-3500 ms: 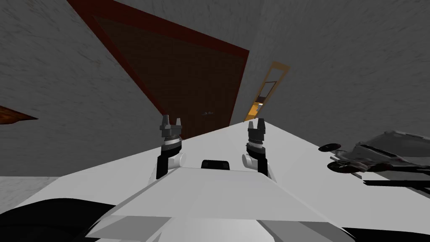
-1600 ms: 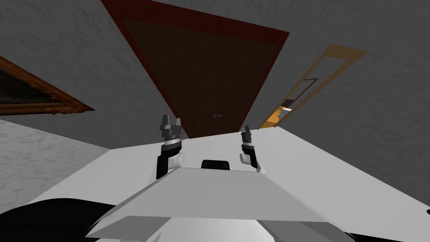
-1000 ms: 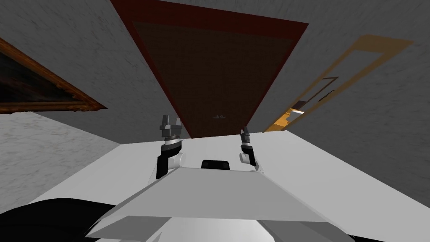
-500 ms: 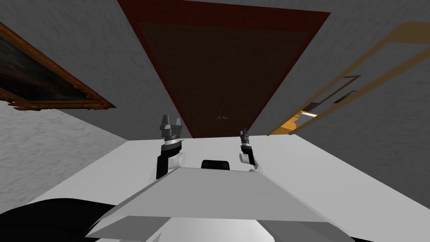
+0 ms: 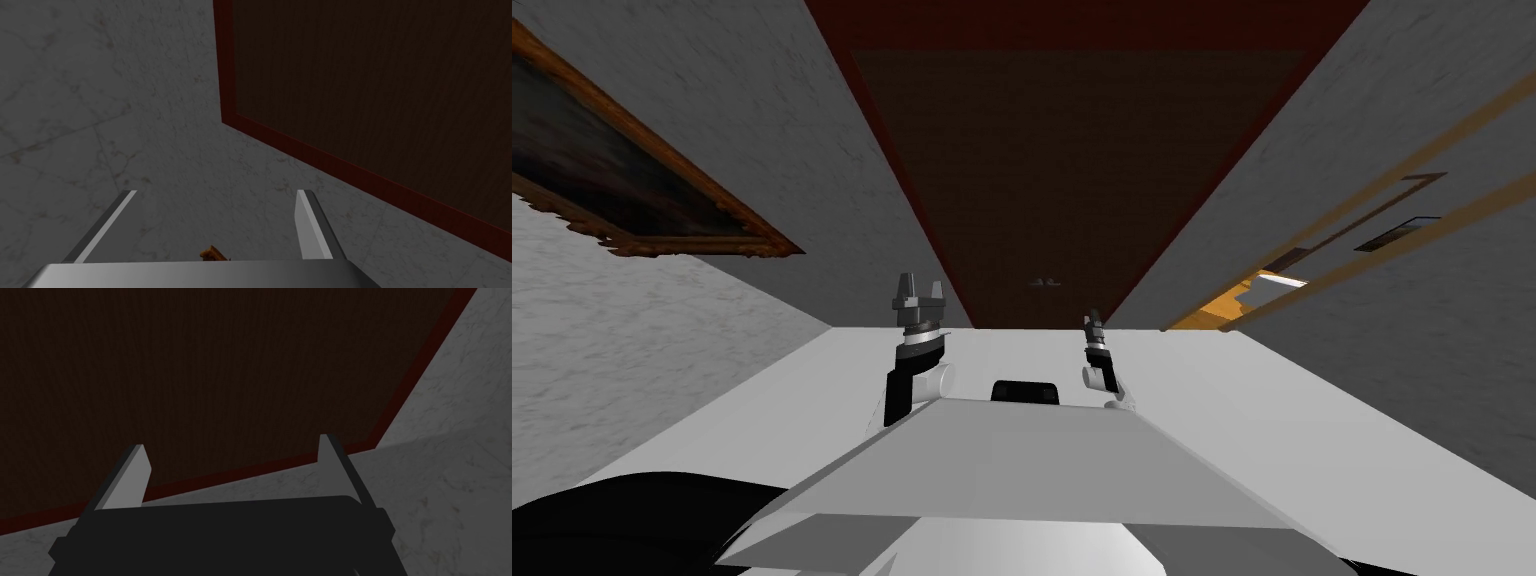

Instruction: Pull the door open

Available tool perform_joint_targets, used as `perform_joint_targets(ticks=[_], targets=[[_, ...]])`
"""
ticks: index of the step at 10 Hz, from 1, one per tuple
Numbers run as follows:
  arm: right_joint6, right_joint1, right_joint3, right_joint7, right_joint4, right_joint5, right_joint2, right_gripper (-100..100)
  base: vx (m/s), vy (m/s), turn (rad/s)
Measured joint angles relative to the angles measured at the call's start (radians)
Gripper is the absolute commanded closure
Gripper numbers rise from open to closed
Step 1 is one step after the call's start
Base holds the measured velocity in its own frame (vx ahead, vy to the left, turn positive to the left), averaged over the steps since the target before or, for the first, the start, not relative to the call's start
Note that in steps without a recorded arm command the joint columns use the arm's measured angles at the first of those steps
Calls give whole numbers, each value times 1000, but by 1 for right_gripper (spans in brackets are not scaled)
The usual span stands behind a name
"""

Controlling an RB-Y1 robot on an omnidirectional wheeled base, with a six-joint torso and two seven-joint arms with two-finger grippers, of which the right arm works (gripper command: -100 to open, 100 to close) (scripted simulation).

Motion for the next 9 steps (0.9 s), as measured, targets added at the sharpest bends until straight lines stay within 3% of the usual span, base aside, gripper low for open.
perform_joint_targets(ticks=[9], targets=[[-31, -88, -29, -29, 237, -36, -26, -100, 78, -14, 112]])
